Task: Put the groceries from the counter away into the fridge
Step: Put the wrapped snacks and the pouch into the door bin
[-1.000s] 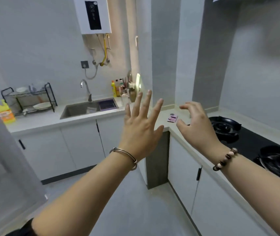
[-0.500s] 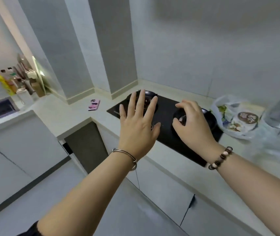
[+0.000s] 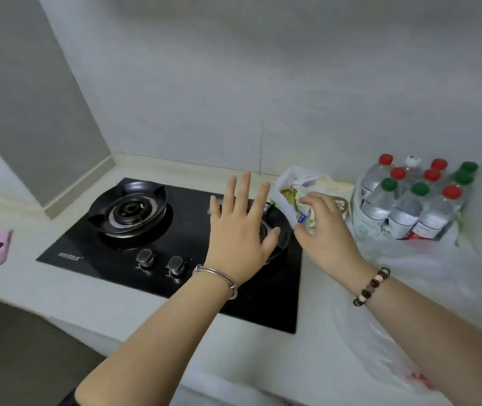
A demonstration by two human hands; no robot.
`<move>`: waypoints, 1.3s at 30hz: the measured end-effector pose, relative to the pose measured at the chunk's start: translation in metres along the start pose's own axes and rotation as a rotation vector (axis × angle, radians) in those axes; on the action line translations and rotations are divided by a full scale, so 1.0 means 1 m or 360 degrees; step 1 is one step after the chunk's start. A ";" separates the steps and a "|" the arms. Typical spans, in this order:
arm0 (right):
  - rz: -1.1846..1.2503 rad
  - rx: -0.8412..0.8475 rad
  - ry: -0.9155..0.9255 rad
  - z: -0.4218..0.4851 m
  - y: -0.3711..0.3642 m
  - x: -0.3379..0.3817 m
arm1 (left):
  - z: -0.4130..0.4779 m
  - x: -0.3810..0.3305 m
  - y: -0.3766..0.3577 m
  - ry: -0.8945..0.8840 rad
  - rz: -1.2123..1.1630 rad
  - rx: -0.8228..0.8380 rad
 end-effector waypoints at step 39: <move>-0.1234 0.0592 -0.0304 0.171 -0.102 -0.229 | 0.170 0.041 -0.301 -0.0107 -0.0592 0.0563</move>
Point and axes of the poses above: each hand's wrist, its own z-axis towards the middle knuckle, its own y-axis out of the back of the hand, x = y × z, the point moved 9 cm from there along z, towards the middle knuckle, and after that the axes turned 8 degrees about -z, right-handed, at the moved point
